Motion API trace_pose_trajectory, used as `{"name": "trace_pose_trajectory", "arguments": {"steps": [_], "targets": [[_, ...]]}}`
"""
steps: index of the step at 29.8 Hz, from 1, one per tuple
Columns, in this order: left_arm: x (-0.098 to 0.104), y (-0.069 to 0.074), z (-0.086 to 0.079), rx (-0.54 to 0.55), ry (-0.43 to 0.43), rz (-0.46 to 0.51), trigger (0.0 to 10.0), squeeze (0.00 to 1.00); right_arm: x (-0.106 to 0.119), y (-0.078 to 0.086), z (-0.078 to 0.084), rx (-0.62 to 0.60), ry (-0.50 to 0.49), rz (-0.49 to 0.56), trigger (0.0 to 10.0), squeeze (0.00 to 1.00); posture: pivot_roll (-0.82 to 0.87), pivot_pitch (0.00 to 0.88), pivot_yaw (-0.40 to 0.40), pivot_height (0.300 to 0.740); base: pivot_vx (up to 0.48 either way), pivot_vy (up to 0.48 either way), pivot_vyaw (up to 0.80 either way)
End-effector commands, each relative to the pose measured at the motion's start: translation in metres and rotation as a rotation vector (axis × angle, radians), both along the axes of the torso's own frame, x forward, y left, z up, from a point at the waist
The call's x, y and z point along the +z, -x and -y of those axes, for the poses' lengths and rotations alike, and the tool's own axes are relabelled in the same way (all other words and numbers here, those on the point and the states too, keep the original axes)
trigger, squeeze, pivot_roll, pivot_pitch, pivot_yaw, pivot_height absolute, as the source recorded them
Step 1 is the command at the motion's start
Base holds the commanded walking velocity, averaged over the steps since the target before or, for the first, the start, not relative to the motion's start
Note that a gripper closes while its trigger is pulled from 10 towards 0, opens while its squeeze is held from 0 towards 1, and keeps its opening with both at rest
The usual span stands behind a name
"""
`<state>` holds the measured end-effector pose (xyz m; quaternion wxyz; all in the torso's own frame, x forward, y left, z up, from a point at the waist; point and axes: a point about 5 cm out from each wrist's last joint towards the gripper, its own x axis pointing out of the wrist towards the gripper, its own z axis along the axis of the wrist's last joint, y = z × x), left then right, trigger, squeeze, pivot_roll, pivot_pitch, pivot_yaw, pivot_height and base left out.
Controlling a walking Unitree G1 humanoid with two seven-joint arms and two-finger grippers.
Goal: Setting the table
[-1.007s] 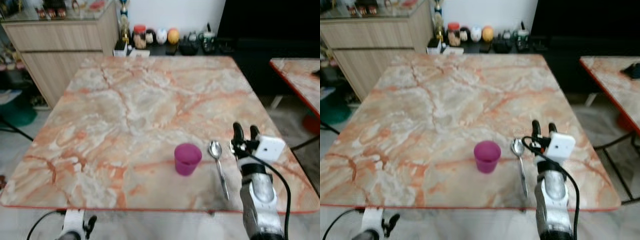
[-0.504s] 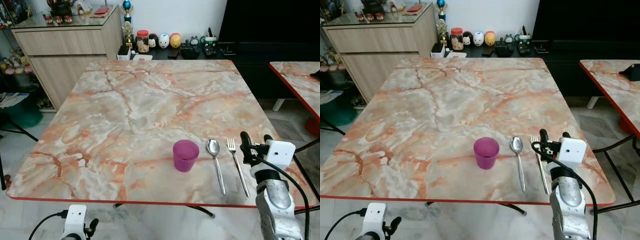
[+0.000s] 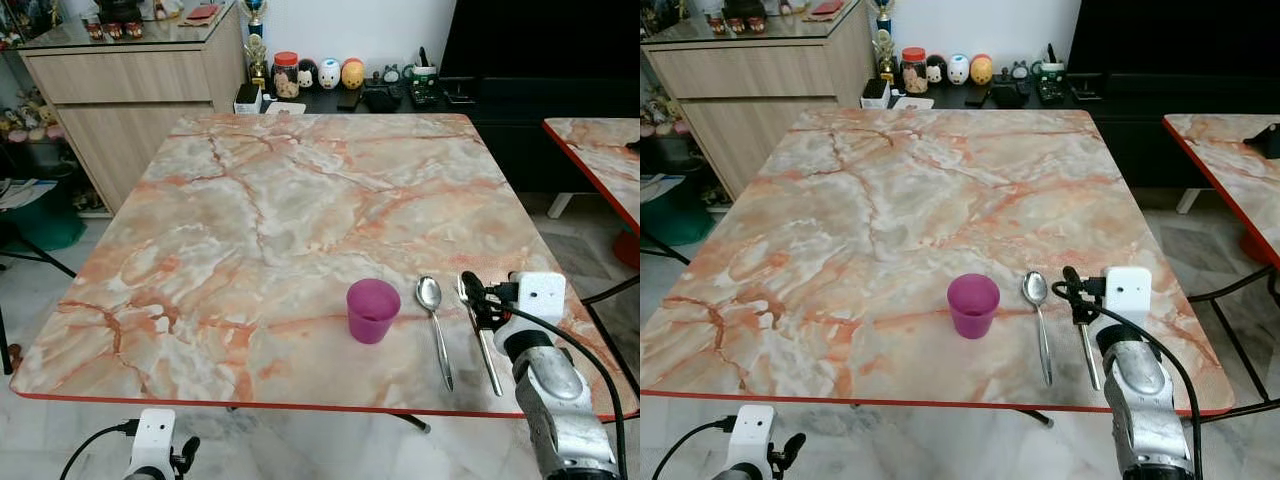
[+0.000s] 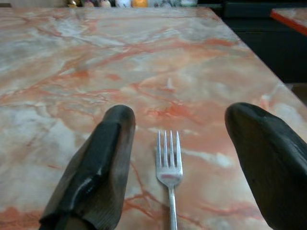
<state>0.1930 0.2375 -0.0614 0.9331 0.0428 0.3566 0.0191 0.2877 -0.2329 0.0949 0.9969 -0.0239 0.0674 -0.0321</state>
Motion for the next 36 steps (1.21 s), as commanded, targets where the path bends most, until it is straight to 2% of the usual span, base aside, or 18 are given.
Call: {"name": "trace_pose_trajectory", "arguments": {"steps": [1, 2, 5, 7, 17, 23, 30, 36], "targets": [[-0.002, 0.004, 0.000, 0.001, 0.004, -0.012, 10.0, 0.00, -0.005, 0.000, 0.003, -0.025, -0.001, -0.034, 10.0, 0.00, 0.00, 0.000, 0.008, 0.740, 0.000, 0.000, 0.00], [-0.002, 0.004, 0.001, -0.018, 0.004, -0.015, 10.0, 0.00, -0.009, 0.004, 0.004, -0.049, -0.003, -0.071, 10.0, 0.00, 0.00, 0.000, 0.007, 0.740, 0.000, 0.000, 0.00], [-0.002, 0.004, 0.001, -0.025, 0.004, -0.015, 10.0, 0.00, -0.011, 0.005, 0.005, -0.059, -0.009, -0.093, 10.0, 0.00, 0.00, 0.000, 0.007, 0.740, 0.000, 0.000, 0.00], [-0.002, 0.004, 0.001, -0.024, 0.007, -0.015, 10.0, 0.00, -0.016, 0.008, 0.005, -0.089, -0.072, -0.135, 10.0, 0.00, 0.01, 0.000, 0.007, 0.740, 0.000, 0.000, 0.00], [-0.002, 0.003, 0.005, -0.055, 0.016, -0.014, 10.0, 0.00, -0.025, 0.010, 0.004, -0.110, -0.173, -0.161, 10.0, 0.00, 0.01, 0.000, 0.006, 0.740, 0.000, 0.000, 0.00], [-0.002, 0.002, 0.006, -0.067, 0.024, -0.013, 10.0, 0.00, -0.024, 0.006, 0.003, -0.120, -0.167, -0.167, 10.0, 0.00, 0.00, 0.000, 0.005, 0.740, 0.000, 0.000, 0.00], [0.000, -0.003, 0.010, -0.068, 0.037, 0.004, 10.0, 0.00, -0.037, 0.000, -0.008, -0.088, -0.177, -0.226, 10.0, 0.00, 0.01, 0.000, 0.000, 0.740, 0.000, 0.000, 0.00], [-0.001, -0.002, 0.012, -0.066, 0.045, 0.005, 10.0, 0.00, -0.038, -0.002, -0.010, -0.099, -0.170, -0.235, 10.0, 0.00, 0.01, 0.000, -0.001, 0.740, 0.000, 0.000, 0.00]]}}
